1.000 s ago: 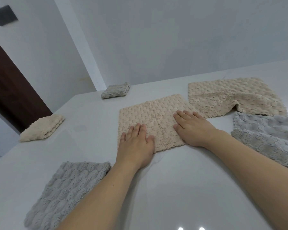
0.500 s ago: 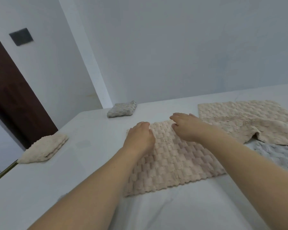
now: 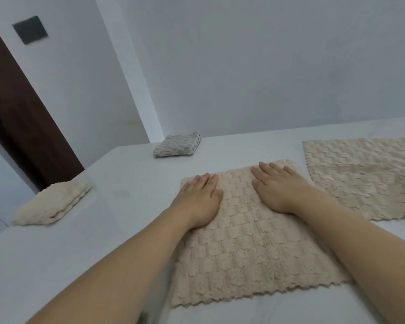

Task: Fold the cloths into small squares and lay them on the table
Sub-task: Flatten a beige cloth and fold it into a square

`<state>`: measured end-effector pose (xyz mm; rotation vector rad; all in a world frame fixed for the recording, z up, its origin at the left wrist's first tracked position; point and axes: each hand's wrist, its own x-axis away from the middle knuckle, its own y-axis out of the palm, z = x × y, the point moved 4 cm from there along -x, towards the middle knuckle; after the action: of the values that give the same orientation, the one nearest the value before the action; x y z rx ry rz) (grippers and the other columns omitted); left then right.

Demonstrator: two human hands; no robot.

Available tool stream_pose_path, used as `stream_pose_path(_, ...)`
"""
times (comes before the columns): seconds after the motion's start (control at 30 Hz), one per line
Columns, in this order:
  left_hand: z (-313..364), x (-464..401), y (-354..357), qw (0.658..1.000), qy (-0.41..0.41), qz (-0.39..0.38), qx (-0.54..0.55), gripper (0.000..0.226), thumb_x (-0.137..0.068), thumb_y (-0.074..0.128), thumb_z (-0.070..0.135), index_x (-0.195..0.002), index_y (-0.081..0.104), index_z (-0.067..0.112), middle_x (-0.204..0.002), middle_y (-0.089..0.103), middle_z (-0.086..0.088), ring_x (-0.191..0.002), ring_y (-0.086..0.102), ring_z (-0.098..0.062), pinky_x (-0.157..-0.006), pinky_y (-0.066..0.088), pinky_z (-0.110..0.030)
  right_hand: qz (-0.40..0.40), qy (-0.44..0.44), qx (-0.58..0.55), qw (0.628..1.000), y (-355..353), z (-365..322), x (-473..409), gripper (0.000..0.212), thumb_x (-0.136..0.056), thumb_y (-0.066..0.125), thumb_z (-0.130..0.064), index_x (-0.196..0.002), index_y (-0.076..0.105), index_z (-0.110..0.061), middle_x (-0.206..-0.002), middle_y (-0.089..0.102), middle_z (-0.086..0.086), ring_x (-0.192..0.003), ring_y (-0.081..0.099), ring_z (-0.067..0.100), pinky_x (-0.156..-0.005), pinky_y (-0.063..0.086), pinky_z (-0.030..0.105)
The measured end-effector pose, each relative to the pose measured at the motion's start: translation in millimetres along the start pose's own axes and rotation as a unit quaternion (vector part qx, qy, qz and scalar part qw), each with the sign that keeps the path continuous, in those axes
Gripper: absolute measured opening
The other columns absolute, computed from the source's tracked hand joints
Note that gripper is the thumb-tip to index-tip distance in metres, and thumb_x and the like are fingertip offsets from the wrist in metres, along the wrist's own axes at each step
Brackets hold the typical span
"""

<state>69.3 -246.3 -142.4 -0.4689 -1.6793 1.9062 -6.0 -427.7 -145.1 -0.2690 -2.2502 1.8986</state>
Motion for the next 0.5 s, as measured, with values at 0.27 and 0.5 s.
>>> stream_pose_path(0.27, -22.5, 13.2, -22.7, 0.987, -0.084, -0.023, -0.135, 0.064, -0.101, 0.010, 0.045, -0.156, -0.004, 0.016, -0.163, -0.017, -0.002, -0.149, -0.018, -0.021, -0.119, -0.013, -0.043, -0.041, 0.061, 0.102, 0.992, -17.5, -1.0, 13.6, 0.063, -0.101, 0.004, -0.045, -0.154, -0.004, -0.013, -0.162, -0.008, 0.005, -0.149, -0.007, 0.021, -0.118, -0.012, 0.047)
stream_pose_path(0.5, 20.2, 70.8, 5.1, 0.991, 0.106, -0.045, -0.065, 0.065, -0.100, 0.010, 0.057, -0.156, -0.005, 0.028, -0.163, -0.011, 0.009, -0.149, -0.011, -0.009, -0.122, -0.002, -0.040, -0.031, -0.028, 0.065, 0.997, -8.2, -24.5, 100.5, 0.061, -0.102, 0.005, -0.046, -0.155, -0.004, -0.016, -0.161, -0.011, 0.000, -0.148, -0.010, 0.016, -0.120, -0.006, 0.041)
